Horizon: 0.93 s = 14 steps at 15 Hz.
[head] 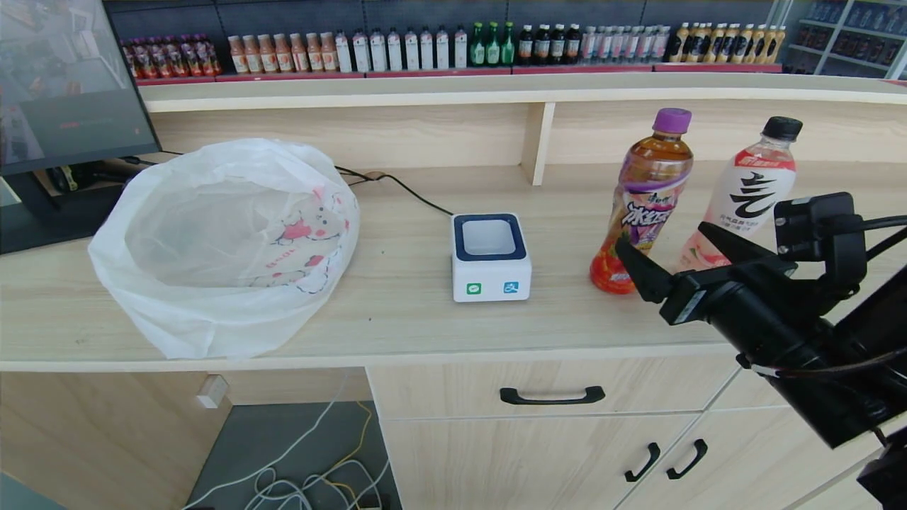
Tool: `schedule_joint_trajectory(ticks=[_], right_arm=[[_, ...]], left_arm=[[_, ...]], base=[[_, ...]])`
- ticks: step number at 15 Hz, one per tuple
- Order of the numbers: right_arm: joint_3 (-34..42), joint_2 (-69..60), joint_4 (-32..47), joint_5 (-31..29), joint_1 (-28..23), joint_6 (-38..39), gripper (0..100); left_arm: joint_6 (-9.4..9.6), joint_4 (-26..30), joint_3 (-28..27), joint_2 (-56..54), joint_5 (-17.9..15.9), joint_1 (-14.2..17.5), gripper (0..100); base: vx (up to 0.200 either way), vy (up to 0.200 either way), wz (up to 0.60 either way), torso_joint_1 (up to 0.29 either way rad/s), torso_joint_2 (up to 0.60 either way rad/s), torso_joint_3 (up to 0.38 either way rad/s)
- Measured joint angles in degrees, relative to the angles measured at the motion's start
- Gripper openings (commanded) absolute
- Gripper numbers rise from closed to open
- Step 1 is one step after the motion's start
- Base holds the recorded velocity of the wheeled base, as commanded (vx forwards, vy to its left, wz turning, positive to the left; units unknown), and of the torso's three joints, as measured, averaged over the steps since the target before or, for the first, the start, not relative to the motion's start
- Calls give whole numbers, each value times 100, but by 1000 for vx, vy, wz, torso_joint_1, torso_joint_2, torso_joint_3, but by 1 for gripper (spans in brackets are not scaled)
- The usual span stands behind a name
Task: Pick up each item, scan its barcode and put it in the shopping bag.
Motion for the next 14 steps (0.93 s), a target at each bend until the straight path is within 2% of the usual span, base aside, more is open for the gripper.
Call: schedule_joint_trajectory(ticks=[10, 14], right_arm=[[-717, 709, -7, 2, -52, 2, 100], [-850, 852, -11, 2, -229, 5, 100]], left_arm=[[2, 0, 0, 0, 0, 0, 100], [0, 0, 0, 0, 0, 0, 100]], base=[[0, 0, 0, 0, 0, 0], [0, 0, 0, 0, 0, 0]])
